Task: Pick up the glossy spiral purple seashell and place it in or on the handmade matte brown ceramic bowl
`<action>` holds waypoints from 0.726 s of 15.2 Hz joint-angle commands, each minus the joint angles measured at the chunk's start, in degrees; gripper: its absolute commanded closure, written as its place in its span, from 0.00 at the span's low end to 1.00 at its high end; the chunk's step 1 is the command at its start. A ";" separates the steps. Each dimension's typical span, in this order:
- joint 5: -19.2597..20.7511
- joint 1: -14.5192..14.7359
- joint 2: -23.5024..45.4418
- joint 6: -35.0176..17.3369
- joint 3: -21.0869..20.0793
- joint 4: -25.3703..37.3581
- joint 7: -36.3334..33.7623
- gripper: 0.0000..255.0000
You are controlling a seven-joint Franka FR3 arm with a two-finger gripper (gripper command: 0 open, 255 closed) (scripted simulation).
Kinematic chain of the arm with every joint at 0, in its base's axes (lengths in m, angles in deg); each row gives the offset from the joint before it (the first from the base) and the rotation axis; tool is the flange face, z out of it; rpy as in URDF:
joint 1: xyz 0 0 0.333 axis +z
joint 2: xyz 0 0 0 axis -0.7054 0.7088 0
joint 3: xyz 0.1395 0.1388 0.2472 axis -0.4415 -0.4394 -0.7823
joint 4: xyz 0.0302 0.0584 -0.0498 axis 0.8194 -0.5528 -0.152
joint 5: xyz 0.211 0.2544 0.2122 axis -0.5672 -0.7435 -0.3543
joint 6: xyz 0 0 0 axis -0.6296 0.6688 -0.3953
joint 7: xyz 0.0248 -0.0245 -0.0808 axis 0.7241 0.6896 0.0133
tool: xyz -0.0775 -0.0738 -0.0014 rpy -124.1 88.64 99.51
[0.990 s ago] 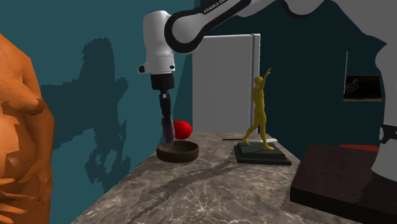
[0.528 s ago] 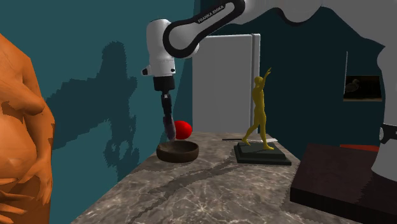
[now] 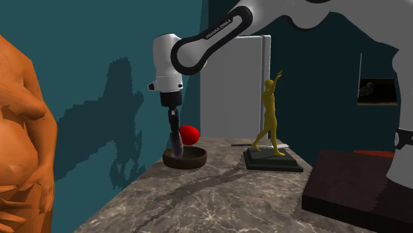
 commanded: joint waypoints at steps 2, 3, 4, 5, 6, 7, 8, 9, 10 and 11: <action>0.38 0.15 1.45 -1.36 0.29 0.11 -0.36 1.00; 0.51 0.19 1.92 -1.81 0.38 0.11 -0.49 1.00; 0.64 0.24 2.40 -2.25 0.48 0.13 -0.62 1.00; 0.77 0.30 2.88 -2.69 0.58 0.16 -0.75 1.00; 0.94 0.37 3.55 -3.28 0.71 0.23 -0.92 1.00; 0.94 0.37 3.55 -3.28 0.71 0.23 -0.92 1.00; 0.95 0.36 3.55 -3.28 0.70 0.23 -0.93 1.00; 0.95 0.35 3.55 -3.28 0.69 0.23 -0.93 1.00; 0.96 0.35 3.55 -3.27 0.68 0.23 -0.93 1.00; 0.97 0.34 3.55 -3.27 0.67 0.24 -0.94 1.00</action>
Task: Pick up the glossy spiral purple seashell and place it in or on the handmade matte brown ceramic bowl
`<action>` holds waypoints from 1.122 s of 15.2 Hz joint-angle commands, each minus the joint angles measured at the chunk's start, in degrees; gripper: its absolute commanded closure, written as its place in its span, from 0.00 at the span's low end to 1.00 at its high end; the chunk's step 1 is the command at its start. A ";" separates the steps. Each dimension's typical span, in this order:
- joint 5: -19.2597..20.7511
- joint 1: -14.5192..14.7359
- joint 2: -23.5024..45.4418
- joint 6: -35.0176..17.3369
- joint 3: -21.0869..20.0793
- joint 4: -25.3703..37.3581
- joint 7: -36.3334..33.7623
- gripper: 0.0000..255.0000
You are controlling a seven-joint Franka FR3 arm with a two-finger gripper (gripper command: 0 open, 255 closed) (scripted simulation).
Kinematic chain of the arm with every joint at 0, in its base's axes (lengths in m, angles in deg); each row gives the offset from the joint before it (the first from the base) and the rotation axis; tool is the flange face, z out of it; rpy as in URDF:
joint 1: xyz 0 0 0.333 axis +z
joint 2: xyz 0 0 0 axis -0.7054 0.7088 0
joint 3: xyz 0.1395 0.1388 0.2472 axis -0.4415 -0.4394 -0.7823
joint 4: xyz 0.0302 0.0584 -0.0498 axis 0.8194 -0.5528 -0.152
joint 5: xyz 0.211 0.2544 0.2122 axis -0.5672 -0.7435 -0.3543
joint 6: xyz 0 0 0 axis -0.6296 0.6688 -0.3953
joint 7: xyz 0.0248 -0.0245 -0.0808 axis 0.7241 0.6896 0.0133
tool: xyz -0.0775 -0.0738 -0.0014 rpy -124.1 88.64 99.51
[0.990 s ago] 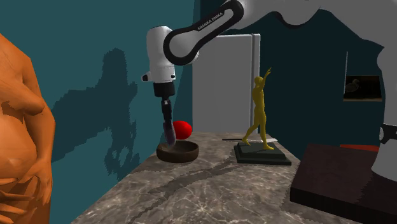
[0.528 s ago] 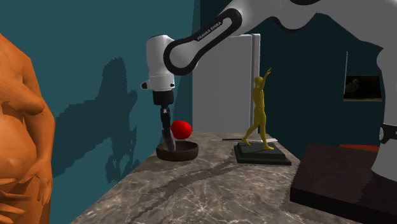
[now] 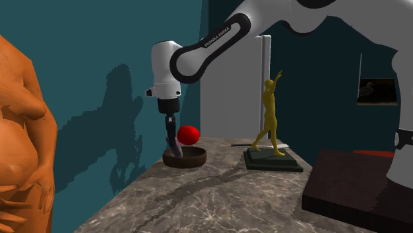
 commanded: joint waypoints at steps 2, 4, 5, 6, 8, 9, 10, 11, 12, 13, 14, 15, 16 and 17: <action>0.20 -0.34 0.85 -0.07 0.52 -0.58 -0.10 1.00; 0.22 -0.21 0.60 -0.18 0.46 -1.00 -0.38 0.00; 0.19 -0.25 0.12 -0.18 0.40 -1.51 -0.47 0.00; 0.20 -0.10 0.01 -0.16 0.37 -1.64 -0.66 0.00; 0.14 0.06 0.52 0.35 0.38 -0.60 -0.56 0.00; 0.22 -0.35 0.85 -0.07 0.50 -0.59 -0.11 0.00; -0.08 -0.32 -0.28 1.10 0.23 -0.56 0.04 0.00; -0.38 -0.28 -1.36 2.30 -0.04 -0.45 0.19 0.00; -0.69 -0.22 -2.39 3.54 -0.29 -0.25 0.36 0.00; -0.93 -0.17 -3.16 4.54 -0.49 -0.01 0.50 0.00; -0.93 -0.17 -3.16 4.54 -0.49 -0.01 0.50 0.00; -0.93 -0.17 -3.17 4.54 -0.49 -0.03 0.50 0.00; -0.93 -0.17 -3.17 4.54 -0.49 -0.02 0.50 0.00; -0.93 -0.17 -3.16 4.54 -0.49 -0.02 0.50 0.00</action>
